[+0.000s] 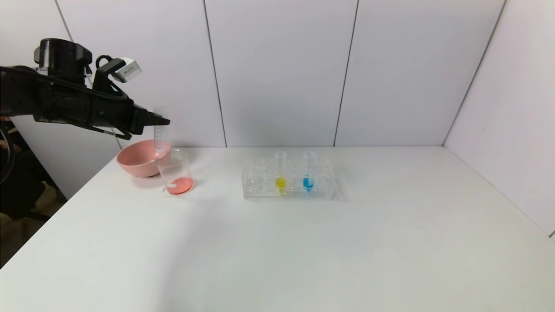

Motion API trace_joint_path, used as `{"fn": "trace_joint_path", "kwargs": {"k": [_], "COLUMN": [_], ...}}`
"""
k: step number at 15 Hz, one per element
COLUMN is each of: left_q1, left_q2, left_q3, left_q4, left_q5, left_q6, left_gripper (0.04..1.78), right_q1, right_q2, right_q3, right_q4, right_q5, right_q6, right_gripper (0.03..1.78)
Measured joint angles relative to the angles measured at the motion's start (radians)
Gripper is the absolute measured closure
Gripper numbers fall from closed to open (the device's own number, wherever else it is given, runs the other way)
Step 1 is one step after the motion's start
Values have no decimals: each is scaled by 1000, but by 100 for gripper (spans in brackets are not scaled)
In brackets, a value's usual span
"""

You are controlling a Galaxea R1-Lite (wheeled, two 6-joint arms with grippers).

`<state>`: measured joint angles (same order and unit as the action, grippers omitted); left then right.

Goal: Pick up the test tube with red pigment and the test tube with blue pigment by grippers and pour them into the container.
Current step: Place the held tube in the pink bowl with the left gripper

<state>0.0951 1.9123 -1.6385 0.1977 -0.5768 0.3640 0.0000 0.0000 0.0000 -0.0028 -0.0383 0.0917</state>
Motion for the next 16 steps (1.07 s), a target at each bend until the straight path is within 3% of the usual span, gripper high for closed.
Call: {"fn": "trace_joint_path", "kwargs": {"k": [3, 6, 9, 12, 16], "left_q1": [15, 22, 24, 29, 48], "left_q2": [-44, -64, -71, -48, 71], "left_q3": [262, 489, 636, 659, 559], "left_q4": [-417, -851, -1148, -1210, -1207], "left_q5": [107, 307, 491, 538, 543], "left_q6": [-171, -282, -321, -326, -329], "left_gripper": [139, 139, 139, 139, 139], "right_q1": [0, 0, 0, 0, 0], "right_q2": [0, 0, 0, 0, 0], "right_q3": [0, 0, 0, 0, 0], "right_q4": [0, 0, 0, 0, 0], "right_q5": [0, 0, 0, 0, 0], "right_q6": [0, 0, 0, 0, 0], "right_gripper": [4, 4, 4, 4, 4]}}
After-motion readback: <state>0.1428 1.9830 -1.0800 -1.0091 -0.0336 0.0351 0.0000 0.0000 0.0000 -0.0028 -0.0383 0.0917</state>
